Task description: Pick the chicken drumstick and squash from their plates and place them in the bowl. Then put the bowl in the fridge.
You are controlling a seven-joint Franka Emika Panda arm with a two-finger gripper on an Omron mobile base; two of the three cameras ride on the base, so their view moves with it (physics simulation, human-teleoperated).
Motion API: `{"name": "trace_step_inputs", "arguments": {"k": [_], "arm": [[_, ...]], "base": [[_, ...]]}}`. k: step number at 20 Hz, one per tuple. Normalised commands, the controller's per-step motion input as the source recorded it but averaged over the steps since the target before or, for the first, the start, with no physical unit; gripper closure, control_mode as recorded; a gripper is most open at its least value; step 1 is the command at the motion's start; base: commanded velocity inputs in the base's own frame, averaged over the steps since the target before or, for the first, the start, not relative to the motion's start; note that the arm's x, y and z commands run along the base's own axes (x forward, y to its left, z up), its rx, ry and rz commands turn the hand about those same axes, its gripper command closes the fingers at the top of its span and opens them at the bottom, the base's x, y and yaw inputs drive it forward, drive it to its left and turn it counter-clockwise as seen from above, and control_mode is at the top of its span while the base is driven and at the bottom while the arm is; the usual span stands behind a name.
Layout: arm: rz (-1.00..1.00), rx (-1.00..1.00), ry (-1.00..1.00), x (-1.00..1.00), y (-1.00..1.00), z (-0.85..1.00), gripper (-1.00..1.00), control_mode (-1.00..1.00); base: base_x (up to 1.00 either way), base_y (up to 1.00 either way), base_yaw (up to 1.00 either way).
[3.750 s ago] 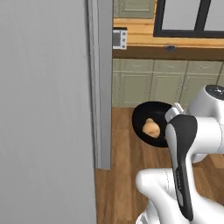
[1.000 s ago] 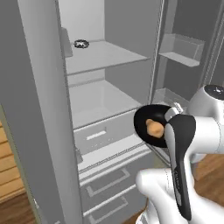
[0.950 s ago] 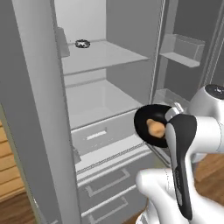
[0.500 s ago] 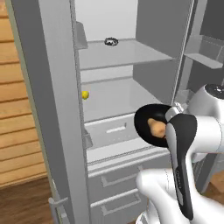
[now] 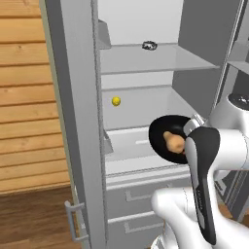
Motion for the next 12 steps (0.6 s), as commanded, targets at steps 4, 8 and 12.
{"name": "trace_step_inputs", "arguments": {"k": [4, 8, 12], "arm": [[0.0, 0.0, 0.0, 0.0, 0.0, 0.0, 1.0, 1.0], [0.0, 0.0, 0.0, 0.0, 0.0, 0.0, 1.0, 1.0], [0.0, 0.0, 0.0, 0.0, 0.0, 0.0, 1.0, 1.0]], "base": [[0.21, 0.0, 0.0], [0.57, 0.0, 0.0], [0.51, 0.0, 0.0]]}}
